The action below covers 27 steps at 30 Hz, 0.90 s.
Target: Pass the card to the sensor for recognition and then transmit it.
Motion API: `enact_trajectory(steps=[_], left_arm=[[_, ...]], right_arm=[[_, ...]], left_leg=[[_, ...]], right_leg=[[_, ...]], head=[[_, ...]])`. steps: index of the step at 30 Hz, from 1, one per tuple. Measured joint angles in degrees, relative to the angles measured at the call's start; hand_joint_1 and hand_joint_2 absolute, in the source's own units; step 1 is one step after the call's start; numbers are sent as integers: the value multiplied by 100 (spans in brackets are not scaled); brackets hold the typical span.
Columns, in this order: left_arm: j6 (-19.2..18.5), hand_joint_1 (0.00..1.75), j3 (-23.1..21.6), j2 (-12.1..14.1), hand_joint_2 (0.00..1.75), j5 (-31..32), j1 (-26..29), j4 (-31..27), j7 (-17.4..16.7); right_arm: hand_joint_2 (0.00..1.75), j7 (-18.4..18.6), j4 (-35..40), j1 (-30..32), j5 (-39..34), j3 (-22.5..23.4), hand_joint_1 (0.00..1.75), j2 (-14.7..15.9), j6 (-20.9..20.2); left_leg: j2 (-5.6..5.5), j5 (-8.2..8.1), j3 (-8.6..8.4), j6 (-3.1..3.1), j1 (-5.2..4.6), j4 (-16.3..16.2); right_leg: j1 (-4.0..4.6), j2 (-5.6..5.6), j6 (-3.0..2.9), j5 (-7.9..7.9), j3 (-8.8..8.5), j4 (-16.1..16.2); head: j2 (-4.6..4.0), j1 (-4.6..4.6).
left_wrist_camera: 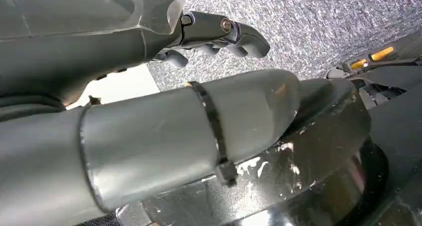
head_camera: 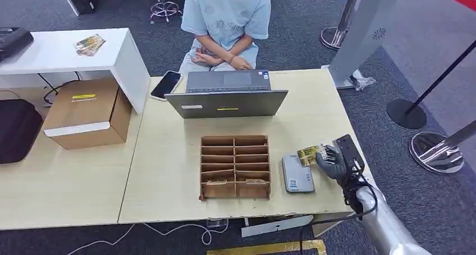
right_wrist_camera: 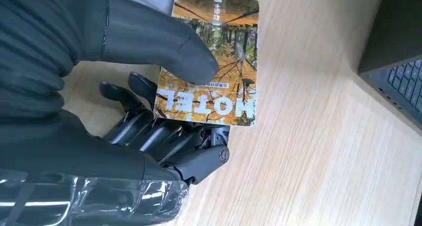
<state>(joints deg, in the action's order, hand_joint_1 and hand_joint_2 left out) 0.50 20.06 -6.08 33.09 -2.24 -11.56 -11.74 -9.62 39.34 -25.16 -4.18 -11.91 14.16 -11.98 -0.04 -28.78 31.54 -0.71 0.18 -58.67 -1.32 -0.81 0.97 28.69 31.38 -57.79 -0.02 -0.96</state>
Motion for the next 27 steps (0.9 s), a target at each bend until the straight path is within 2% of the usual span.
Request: enact_trajectory(steps=[19,21,24,27], left_arm=[[-179,0,20,22,0,28,-3,0,28],[-186,0,20,24,0,39,-2,0,33],[-186,0,20,26,0,52,-3,0,33],[-186,0,20,26,0,52,-3,0,33]], right_arm=[[175,72,35,32,429,-98,175,177,-494],[175,98,52,39,565,-118,175,216,-449],[175,192,98,39,908,-214,175,269,-172],[175,192,98,39,908,-214,175,269,-172]], left_leg=[[-1,0,-2,0,0,-1],[0,0,-4,0,0,-1],[0,0,-8,0,0,-2],[0,0,-8,0,0,-2]], right_leg=[[0,-1,0,0,-3,0],[0,0,0,0,-4,0],[0,0,0,0,-9,0],[0,0,0,0,-9,0]], head=[[0,2],[0,0],[0,0],[0,0]])
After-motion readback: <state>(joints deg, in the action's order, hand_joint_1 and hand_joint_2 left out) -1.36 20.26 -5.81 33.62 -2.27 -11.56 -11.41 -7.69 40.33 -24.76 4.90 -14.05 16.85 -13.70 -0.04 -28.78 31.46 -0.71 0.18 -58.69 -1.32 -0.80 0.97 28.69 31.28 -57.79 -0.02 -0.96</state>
